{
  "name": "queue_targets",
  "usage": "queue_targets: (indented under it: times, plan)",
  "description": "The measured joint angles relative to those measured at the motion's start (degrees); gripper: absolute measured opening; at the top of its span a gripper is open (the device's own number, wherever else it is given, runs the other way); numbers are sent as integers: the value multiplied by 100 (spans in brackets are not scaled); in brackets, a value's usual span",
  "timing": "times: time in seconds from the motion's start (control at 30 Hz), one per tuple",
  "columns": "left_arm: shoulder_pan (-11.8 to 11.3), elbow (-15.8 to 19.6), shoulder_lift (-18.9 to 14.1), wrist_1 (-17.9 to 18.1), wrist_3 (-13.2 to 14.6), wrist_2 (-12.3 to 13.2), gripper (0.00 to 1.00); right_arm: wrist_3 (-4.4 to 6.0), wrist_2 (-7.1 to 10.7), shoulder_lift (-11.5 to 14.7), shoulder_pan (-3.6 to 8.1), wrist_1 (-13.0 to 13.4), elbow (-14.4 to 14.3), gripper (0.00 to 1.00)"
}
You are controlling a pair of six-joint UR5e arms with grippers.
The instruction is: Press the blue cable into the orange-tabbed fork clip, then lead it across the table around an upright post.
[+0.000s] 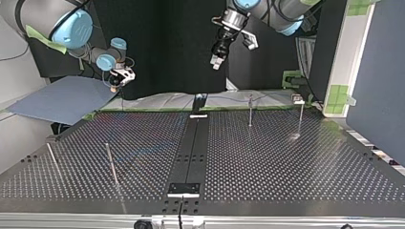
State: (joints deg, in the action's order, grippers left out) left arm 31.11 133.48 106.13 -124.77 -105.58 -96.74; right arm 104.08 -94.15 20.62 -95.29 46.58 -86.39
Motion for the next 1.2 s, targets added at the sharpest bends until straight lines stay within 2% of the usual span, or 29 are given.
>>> queue_targets:
  times: [0.23, 0.5, 0.73, 1.2]
  plan:
    - [-1, 301, 303, 305, 16, -40, 100, 0, 1, 0, -4, 0, 1, 2]
    - [-4, 703, 577, 727, 190, -131, 100, -7, 7, 6, -10, 1, -4, 2]
    - [-5, 616, 594, 1013, 174, -117, 100, -9, 16, 2, 11, -49, -5, 2]
    - [-6, 591, 596, 1048, 170, -112, 100, -9, 18, 0, 15, -59, -6, 2]
